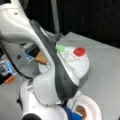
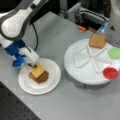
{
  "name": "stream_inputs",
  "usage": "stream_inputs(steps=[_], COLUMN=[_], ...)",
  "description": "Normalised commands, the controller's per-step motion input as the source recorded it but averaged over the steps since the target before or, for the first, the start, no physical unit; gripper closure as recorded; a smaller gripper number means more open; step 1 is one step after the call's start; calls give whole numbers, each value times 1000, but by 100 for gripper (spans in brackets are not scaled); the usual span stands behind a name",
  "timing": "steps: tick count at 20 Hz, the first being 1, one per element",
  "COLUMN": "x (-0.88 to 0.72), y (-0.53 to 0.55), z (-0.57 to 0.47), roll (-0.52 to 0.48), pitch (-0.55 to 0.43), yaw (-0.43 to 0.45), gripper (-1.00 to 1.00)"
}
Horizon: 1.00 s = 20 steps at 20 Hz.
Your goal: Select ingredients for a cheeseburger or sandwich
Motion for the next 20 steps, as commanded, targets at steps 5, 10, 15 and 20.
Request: stream_inputs(steps=[5, 10, 15, 20], x=[405, 401, 392, 398], y=[-264, -251, -240, -230], z=[-3, -21, -53, -74], roll=[331, 328, 323, 317], pitch=[77, 72, 61, 55], yaw=[208, 202, 197, 194], gripper=[100, 100, 100, 100])
